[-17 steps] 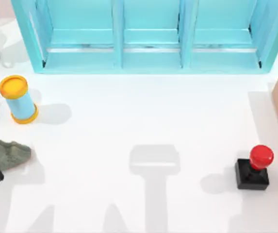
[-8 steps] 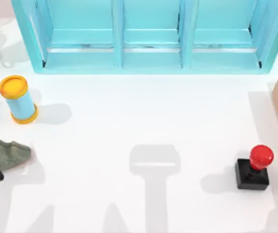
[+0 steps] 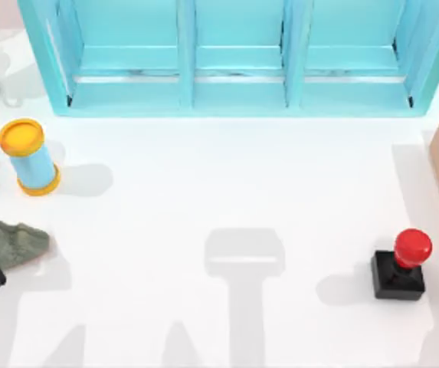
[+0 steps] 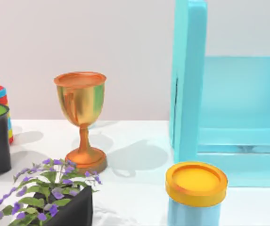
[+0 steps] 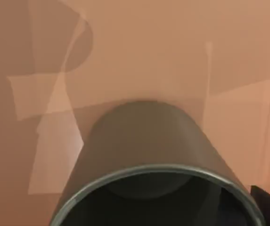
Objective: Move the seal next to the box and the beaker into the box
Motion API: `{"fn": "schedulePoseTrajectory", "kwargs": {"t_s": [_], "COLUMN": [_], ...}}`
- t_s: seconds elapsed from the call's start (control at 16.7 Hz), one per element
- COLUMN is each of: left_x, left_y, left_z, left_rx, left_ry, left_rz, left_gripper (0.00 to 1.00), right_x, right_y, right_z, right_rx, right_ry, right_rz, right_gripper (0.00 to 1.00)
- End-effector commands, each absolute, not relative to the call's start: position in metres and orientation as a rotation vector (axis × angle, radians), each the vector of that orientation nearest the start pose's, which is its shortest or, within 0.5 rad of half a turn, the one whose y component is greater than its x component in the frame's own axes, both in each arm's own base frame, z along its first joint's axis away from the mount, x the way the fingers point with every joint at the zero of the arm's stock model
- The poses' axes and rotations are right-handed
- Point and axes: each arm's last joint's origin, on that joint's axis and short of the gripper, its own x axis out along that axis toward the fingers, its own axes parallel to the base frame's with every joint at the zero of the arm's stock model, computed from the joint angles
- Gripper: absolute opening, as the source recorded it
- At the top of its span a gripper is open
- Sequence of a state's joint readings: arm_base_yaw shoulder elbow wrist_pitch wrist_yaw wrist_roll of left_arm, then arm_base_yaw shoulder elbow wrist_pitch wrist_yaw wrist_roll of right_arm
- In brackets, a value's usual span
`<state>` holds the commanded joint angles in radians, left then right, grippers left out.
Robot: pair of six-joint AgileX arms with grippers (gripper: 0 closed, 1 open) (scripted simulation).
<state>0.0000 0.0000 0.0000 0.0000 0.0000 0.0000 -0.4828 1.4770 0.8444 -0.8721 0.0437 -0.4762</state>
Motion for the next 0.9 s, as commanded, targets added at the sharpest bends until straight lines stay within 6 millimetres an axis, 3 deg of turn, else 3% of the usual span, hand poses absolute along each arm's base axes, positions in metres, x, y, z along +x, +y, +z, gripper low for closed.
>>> {"fn": "schedulePoseTrajectory", "kwargs": {"t_s": [0.54,0.9], "left_x": [0.1057,0.1057], "left_y": [-0.0012,-0.0012], "left_z": [0.16,0.16], "left_rx": [0.0,0.0], "left_ry": [0.0,0.0], "left_rz": [0.0,0.0], "left_gripper": [1.0,1.0], "right_x": [0.2129,0.2129], "right_y": [-0.1122,-0.1122], "right_z": [0.1673,0.1673], "right_rx": [-0.047,-0.047], "right_ry": [1.532,1.532], "right_rz": [-0.061,-0.061], "right_gripper": [0.98,1.0]}}
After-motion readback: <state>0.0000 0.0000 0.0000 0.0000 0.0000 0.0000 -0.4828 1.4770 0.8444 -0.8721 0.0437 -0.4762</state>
